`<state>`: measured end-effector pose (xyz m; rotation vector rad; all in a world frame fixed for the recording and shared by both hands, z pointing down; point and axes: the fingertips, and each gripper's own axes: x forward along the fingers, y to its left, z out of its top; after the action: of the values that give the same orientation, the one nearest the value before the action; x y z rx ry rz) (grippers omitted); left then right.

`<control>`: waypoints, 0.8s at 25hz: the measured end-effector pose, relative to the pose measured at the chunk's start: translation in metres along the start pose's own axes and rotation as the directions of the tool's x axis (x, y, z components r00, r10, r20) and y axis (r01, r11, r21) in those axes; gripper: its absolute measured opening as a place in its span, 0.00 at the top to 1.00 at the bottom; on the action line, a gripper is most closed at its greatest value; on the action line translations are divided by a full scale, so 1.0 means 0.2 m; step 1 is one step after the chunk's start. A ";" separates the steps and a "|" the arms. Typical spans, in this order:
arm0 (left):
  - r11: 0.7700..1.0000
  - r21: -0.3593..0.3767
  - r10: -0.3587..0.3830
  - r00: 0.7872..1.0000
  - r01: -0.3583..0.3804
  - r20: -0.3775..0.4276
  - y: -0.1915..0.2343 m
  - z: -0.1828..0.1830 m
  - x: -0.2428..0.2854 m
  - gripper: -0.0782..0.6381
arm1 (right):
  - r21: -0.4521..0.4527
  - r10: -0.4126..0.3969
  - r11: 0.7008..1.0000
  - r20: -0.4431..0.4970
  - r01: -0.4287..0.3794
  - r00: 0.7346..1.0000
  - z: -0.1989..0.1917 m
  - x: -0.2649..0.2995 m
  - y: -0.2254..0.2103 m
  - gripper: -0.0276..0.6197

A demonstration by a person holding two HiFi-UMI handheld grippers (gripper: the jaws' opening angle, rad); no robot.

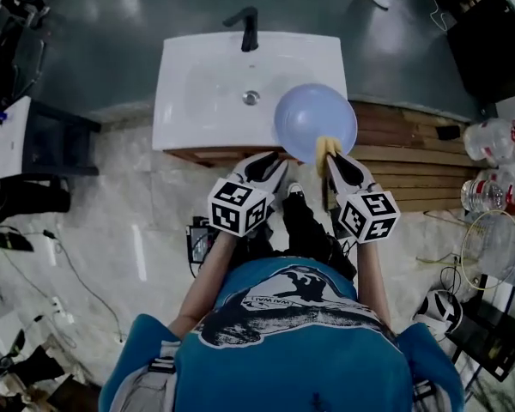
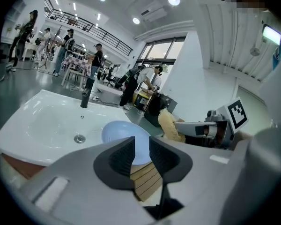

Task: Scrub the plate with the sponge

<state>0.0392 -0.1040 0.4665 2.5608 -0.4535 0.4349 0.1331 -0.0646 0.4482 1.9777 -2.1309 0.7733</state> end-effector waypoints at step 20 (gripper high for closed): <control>0.825 -0.506 0.241 0.967 -0.250 -0.085 0.31 -0.38 0.41 0.67 | -0.164 0.224 0.949 -0.245 -0.268 0.943 -0.01 0.50 -0.37 0.91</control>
<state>0.0710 -0.1344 0.5858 1.9831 -0.7853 0.3641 0.1912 -0.1549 0.5131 1.4699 -2.2451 0.7483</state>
